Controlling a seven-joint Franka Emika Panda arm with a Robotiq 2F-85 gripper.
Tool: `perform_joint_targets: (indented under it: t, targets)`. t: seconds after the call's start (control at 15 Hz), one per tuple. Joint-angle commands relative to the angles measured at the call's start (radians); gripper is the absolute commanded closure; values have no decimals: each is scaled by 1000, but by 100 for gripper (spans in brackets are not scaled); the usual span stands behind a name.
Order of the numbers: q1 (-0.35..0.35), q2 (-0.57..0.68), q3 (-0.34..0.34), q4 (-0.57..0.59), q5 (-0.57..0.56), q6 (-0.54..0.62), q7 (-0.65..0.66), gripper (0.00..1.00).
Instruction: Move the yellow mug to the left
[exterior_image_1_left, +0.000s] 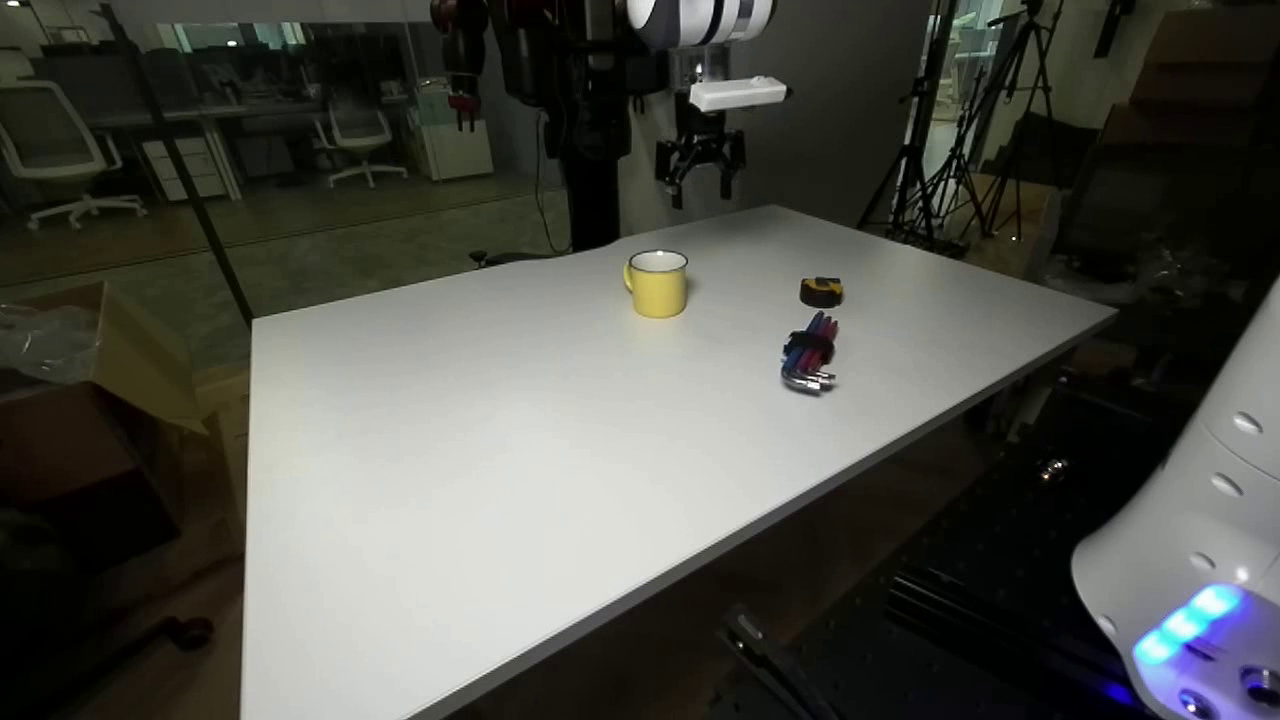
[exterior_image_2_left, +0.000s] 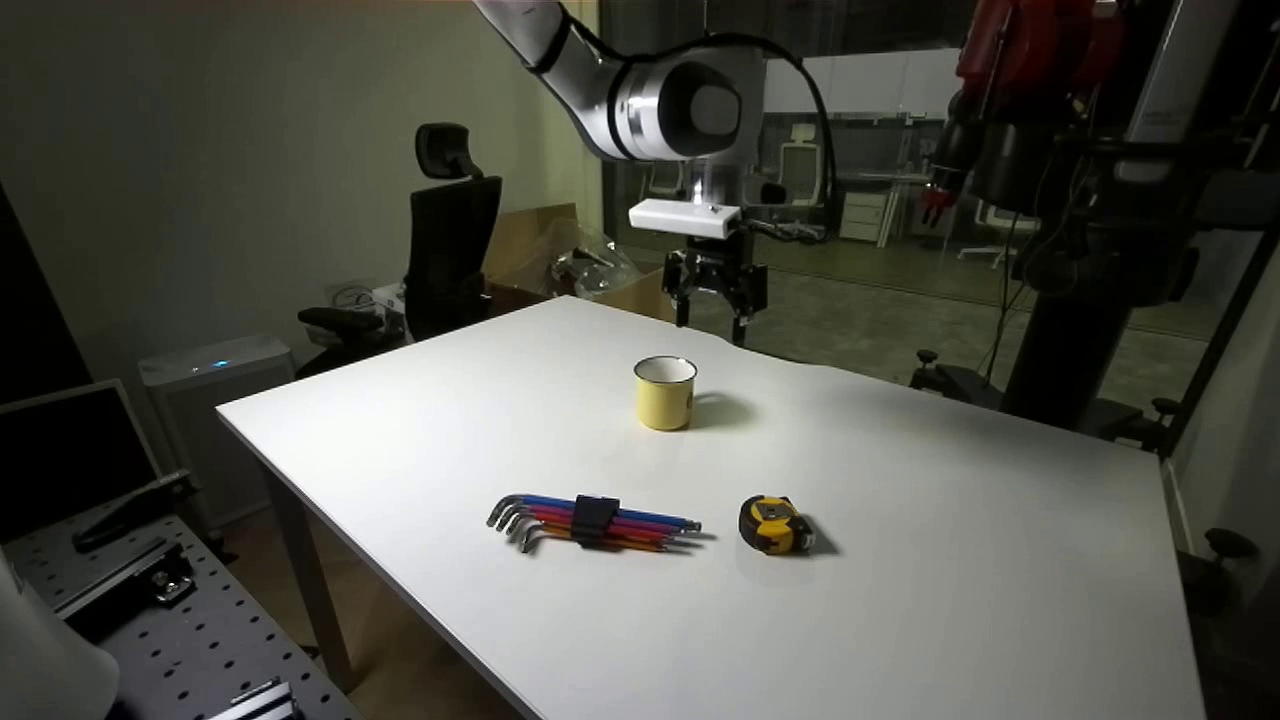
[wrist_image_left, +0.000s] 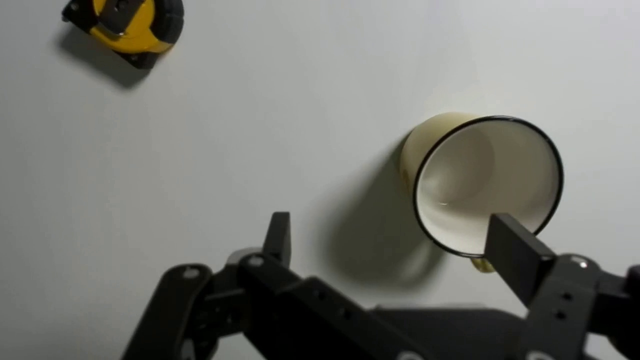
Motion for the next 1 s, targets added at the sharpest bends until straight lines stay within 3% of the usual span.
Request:
perform_joint_targets:
  t: [0.0,0.47,0.93]
  targets:
    - [27,4,40,-20,-30,8,-20,0]
    - [66,-13,41,-115,-56,103,11,0]
    - [46,18,59,-87,-45,104,-24,0]
